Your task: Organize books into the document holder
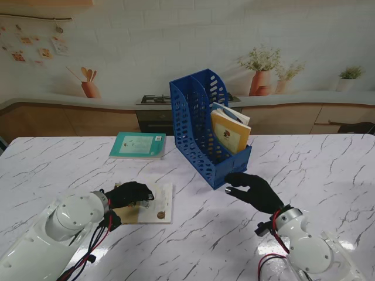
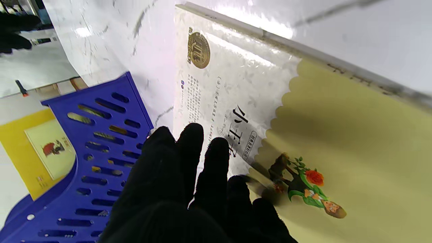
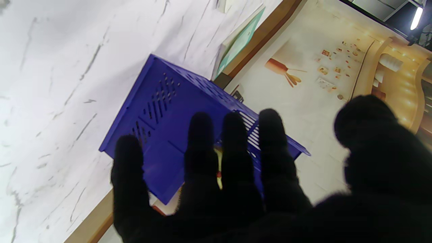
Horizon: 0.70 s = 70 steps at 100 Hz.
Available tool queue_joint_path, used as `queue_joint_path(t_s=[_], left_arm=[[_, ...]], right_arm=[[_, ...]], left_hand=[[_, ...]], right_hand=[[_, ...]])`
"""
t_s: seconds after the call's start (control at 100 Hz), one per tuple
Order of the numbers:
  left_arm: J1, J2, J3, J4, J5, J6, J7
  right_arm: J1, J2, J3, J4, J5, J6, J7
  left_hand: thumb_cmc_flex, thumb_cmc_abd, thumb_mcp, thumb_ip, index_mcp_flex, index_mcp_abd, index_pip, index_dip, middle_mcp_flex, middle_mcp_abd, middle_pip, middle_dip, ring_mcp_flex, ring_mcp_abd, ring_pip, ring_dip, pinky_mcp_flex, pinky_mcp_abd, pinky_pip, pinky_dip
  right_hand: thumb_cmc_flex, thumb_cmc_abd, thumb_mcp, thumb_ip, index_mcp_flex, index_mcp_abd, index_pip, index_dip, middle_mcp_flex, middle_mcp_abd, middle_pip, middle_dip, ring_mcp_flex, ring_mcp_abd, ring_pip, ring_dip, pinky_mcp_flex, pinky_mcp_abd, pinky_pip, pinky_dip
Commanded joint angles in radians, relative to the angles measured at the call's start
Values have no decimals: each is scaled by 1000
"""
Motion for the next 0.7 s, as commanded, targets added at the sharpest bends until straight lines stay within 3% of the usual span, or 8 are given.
queue_joint_path(t_s=[0.0, 0.37, 0.69], left_arm=[[44, -6, 25, -1, -22, -26, -26], [65, -12, 105, -45, -141, -84, -29], [84, -10, 141, -75, -159, -164, -25]], right_arm=[[-14, -3, -4, -5, 5, -2, 4], [-19, -1, -1, -2, 22, -9, 21], [-20, 1, 0, 7, 33, -17, 32]], left_hand=[[67, 65, -20, -21, 6, -2, 13, -9, 14, 7, 16, 9, 90, 122, 130, 40, 32, 50, 62, 6], [61, 73, -19, -19, -6, 5, -2, -7, -6, 7, 14, 13, 66, 126, 125, 39, 21, 59, 18, 9], [51, 75, -22, -19, -10, -2, -6, -1, -10, 3, 17, 18, 77, 146, 130, 49, 33, 84, 35, 58]], right_hand=[[6, 32, -21, 40, -18, -2, -14, 19, -21, -16, -12, -11, -16, -6, -5, 9, -17, -146, -6, 5], [21, 50, -42, 41, -28, 2, -17, 18, -39, -21, -5, -14, -28, -15, -10, 4, -18, -162, -11, 1], [27, 59, -59, 45, -31, 2, -18, 17, -40, -18, -6, -20, -32, -9, -8, 3, -25, -157, -18, -3]])
